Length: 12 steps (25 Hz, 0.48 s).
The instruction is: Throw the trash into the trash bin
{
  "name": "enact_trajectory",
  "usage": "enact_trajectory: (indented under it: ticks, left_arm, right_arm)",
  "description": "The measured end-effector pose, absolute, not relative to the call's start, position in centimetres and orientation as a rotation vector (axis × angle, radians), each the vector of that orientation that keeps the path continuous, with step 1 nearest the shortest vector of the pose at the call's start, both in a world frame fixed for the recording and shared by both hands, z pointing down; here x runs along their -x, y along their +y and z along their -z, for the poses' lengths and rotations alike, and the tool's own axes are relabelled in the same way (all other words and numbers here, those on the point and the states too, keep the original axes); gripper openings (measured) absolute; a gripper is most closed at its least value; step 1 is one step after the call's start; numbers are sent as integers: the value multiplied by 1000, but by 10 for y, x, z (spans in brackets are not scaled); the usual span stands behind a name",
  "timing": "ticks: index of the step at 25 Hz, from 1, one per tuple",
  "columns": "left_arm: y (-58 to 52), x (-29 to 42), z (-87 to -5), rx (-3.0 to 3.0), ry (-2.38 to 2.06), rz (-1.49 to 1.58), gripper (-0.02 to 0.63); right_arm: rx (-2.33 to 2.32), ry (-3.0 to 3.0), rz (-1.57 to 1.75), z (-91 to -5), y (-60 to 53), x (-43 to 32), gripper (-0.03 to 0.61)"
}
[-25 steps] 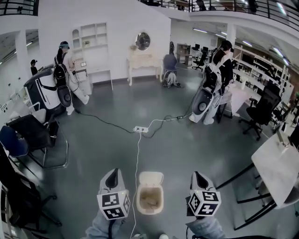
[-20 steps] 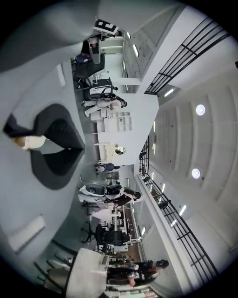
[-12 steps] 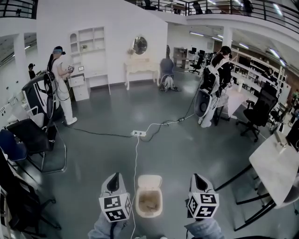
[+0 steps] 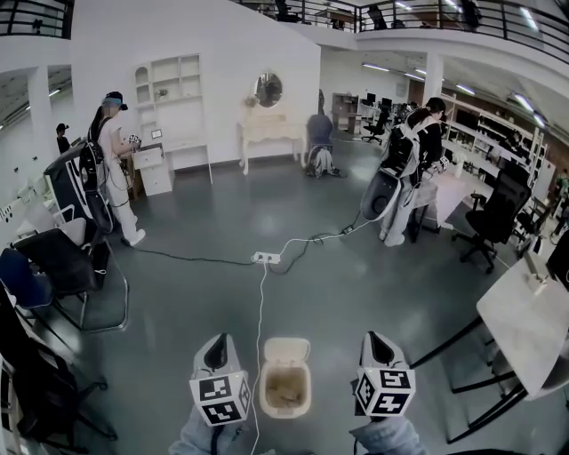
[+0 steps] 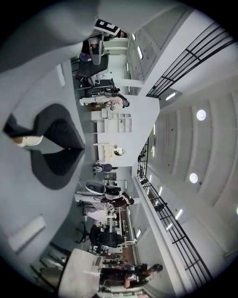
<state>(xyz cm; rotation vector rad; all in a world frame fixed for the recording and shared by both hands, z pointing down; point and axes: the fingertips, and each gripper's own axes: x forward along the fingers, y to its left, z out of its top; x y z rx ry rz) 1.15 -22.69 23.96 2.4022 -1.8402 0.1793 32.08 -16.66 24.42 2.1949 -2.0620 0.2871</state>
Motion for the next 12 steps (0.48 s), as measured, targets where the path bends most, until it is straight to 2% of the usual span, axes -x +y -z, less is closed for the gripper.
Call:
enact_trajectory:
  ticks: [12]
  left_arm:
    - [-230, -7, -243, -2378, -1842, -172, 9]
  right_arm:
    - [-2183, -2054, -287, -243, -169, -318, 3]
